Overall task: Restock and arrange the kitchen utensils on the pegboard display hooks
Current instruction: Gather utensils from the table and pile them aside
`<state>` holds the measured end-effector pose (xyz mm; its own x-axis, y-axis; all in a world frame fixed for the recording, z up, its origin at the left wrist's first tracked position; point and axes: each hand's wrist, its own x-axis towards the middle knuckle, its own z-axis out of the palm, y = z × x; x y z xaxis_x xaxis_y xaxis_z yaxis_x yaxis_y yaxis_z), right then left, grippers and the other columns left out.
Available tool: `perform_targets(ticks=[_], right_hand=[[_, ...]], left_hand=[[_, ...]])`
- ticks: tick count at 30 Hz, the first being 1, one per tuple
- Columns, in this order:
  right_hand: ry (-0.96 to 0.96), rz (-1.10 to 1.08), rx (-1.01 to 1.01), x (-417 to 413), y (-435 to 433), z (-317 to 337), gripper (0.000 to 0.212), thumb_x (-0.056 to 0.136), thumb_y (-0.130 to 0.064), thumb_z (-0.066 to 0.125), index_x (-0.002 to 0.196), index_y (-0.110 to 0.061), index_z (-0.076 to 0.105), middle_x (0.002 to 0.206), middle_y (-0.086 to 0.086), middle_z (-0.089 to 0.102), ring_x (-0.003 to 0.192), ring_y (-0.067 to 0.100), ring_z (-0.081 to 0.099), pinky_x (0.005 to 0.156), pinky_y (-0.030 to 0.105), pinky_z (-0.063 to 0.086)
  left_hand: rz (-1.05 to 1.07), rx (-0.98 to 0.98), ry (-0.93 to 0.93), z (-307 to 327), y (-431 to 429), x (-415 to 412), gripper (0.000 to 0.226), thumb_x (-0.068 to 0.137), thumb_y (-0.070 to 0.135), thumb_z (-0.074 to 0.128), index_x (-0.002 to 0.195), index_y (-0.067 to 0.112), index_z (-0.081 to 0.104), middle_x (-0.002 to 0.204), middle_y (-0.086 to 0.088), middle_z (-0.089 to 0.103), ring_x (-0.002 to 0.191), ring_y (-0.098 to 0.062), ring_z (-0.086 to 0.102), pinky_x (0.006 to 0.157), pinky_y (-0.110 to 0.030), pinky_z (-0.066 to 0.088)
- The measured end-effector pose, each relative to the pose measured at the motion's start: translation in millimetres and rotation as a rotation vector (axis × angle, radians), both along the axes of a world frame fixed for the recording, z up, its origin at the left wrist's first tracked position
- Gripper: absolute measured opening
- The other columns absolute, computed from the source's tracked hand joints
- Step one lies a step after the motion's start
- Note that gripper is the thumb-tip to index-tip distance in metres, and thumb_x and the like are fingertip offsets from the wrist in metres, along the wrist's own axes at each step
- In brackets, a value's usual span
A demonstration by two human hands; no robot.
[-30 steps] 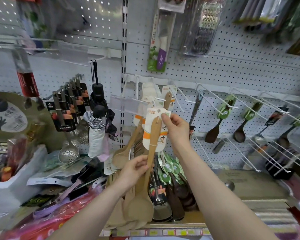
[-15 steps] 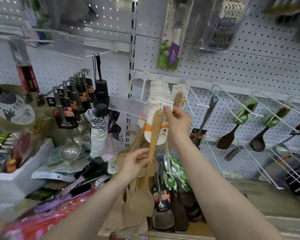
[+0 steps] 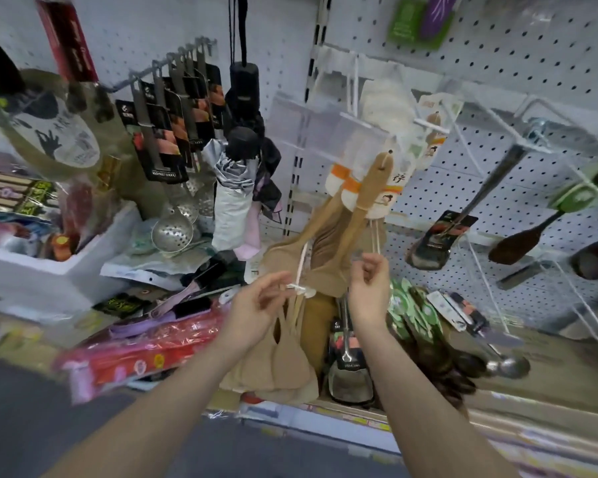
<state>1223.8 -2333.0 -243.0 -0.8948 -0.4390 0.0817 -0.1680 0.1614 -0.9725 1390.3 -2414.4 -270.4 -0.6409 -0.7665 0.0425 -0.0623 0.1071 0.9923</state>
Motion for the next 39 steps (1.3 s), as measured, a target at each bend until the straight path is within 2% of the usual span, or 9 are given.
perform_targets(ticks=[7,11,15,18,21,25,32,36,39], right_hand=[[0.11,0.059,0.106,33,0,-35,0.017,0.095,-0.004,0.052,0.098,-0.02,0.054,0.086,-0.013,0.057,0.077,-0.013,0.054,0.069,0.006,0.041],[0.117,0.027,0.199,51,9,-73,0.029,0.095,-0.006,0.052,0.085,-0.033,0.05,0.081,-0.013,0.06,0.074,-0.004,0.056,0.068,0.015,0.042],[0.046,0.144,0.376,57,10,-111,0.019,0.091,-0.001,0.054,0.092,-0.019,0.061,0.083,-0.005,0.064,0.082,0.018,0.063,0.077,0.033,0.049],[-0.018,0.241,0.524,54,0,-133,0.02,0.091,-0.002,0.056,0.104,-0.015,0.065,0.095,0.002,0.068,0.094,0.023,0.065,0.082,0.03,0.049],[-0.009,0.326,0.696,47,-18,-152,0.028,0.092,-0.003,0.054,0.117,-0.012,0.063,0.106,0.008,0.068,0.103,0.026,0.063,0.081,0.024,0.044],[0.003,0.361,0.809,46,-52,-181,0.027,0.094,-0.026,0.059,0.119,-0.017,0.056,0.107,0.008,0.066,0.103,0.028,0.064,0.076,0.027,0.045],[0.038,0.321,0.908,50,-91,-222,0.075,0.078,-0.057,0.069,0.13,-0.011,0.041,0.128,0.012,0.058,0.12,0.034,0.054,0.095,0.041,0.048],[-0.009,0.342,0.928,48,-99,-221,0.056,0.08,-0.041,0.073,0.121,-0.013,0.046,0.117,0.009,0.062,0.109,0.03,0.061,0.077,0.03,0.045],[-0.067,0.321,0.935,40,-95,-215,0.045,0.085,-0.031,0.069,0.121,-0.013,0.049,0.115,0.008,0.062,0.107,0.028,0.061,0.074,0.029,0.044]], left_hand=[[0.103,-0.052,0.032,-18,-1,12,0.043,0.091,-0.005,0.057,0.125,0.022,0.06,0.119,0.01,0.066,0.097,-0.009,0.069,0.086,-0.021,0.053],[0.209,-0.003,-0.039,-57,-16,28,0.04,0.091,0.004,0.062,0.12,0.031,0.062,0.116,0.011,0.066,0.1,-0.012,0.066,0.088,-0.033,0.054],[0.235,-0.055,-0.238,-94,-19,41,0.033,0.089,0.002,0.063,0.118,0.018,0.064,0.11,0.001,0.068,0.094,-0.011,0.064,0.09,-0.033,0.052],[0.172,-0.093,-0.439,-124,-25,44,0.034,0.088,0.005,0.062,0.122,0.009,0.064,0.113,-0.007,0.069,0.098,-0.014,0.062,0.083,-0.019,0.043],[0.067,-0.11,-0.572,-147,-37,38,0.035,0.09,0.024,0.056,0.123,0.016,0.064,0.115,-0.005,0.069,0.104,-0.025,0.065,0.08,-0.023,0.045],[0.021,-0.153,-0.658,-178,-54,23,0.023,0.09,0.02,0.058,0.11,0.017,0.069,0.104,-0.007,0.072,0.093,-0.028,0.067,0.073,-0.028,0.047],[0.031,-0.221,-0.795,-220,-72,5,0.026,0.086,0.036,0.061,0.108,0.023,0.064,0.099,-0.007,0.069,0.09,-0.03,0.065,0.067,-0.032,0.046],[0.065,-0.21,-0.854,-226,-75,-4,0.032,0.081,0.051,0.062,0.098,0.024,0.067,0.089,-0.002,0.069,0.082,-0.026,0.065,0.059,-0.027,0.041],[0.075,-0.151,-0.899,-224,-77,-9,0.026,0.078,0.04,0.066,0.096,0.021,0.068,0.086,-0.004,0.068,0.079,-0.026,0.064,0.06,-0.027,0.043]])
